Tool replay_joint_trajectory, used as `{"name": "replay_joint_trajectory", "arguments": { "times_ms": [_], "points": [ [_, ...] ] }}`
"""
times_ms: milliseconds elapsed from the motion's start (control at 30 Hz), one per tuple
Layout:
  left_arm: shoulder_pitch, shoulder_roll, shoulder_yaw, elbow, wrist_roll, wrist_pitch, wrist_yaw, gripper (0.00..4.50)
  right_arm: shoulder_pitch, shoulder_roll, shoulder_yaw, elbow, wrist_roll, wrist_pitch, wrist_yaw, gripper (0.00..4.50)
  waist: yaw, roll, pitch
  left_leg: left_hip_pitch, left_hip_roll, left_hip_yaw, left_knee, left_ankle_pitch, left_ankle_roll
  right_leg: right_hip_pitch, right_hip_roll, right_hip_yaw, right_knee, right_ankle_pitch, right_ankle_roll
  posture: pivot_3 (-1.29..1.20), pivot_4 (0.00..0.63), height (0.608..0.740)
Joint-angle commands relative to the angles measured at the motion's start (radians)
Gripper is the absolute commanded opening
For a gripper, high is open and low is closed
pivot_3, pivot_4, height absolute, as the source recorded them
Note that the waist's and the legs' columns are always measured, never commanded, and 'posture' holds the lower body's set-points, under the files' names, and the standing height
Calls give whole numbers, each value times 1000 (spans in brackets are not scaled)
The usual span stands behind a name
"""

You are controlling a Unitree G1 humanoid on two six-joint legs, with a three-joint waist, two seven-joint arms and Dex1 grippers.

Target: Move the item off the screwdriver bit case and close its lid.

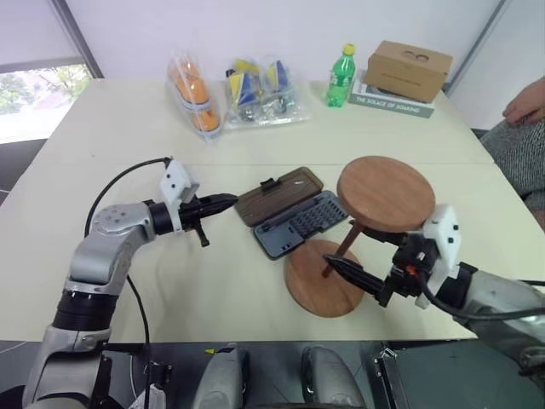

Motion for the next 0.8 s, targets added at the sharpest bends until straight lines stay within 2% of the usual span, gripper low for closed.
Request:
{"name": "replay_joint_trajectory", "arguments": {
  "times_ms": [33, 133, 367, 567, 800],
  "points": [
    [0, 1, 6, -25, 4, -26, -2, 0, -8, 13, 14, 5, -39, -36, 4, 4393, 0, 0, 0, 0, 0, 0, 0, 0, 0, 0, 0, 0, 0, 0, 0, 0, 150, 740],
    [2, 2, 5, -26, 7, -29, -1, 0, -1, 23, 22, 20, -68, -53, 16, 3598, 0, 0, 0, 0, 0, 0, 0, 0, 0, 0, 0, 0, 1, 0, 0, 0, 150, 740],
    [7, -2, 4, -23, 16, -42, 5, 0, 3, 45, 42, 27, -111, -71, 22, 24, 0, 0, 0, 0, 0, 0, 0, 0, 0, 0, 0, 0, 1, 0, 0, 0, 150, 740],
    [9, -5, 4, -22, 23, -49, 4, 0, 5, 29, -9, 24, -78, -60, 20, 24, -1, 0, 0, 0, 0, 0, 0, 0, 0, 0, 0, 0, 2, 0, 0, 0, 150, 740],
    [1, -14, -4, -8, 29, -62, 3, 0, 2, -146, -320, 124, 20, -7, 125, 24, 1, 0, 0, 0, 0, 0, 1, 0, 0, 0, 0, 0, 2, 0, 1, 0, 150, 740]
  ]
}}
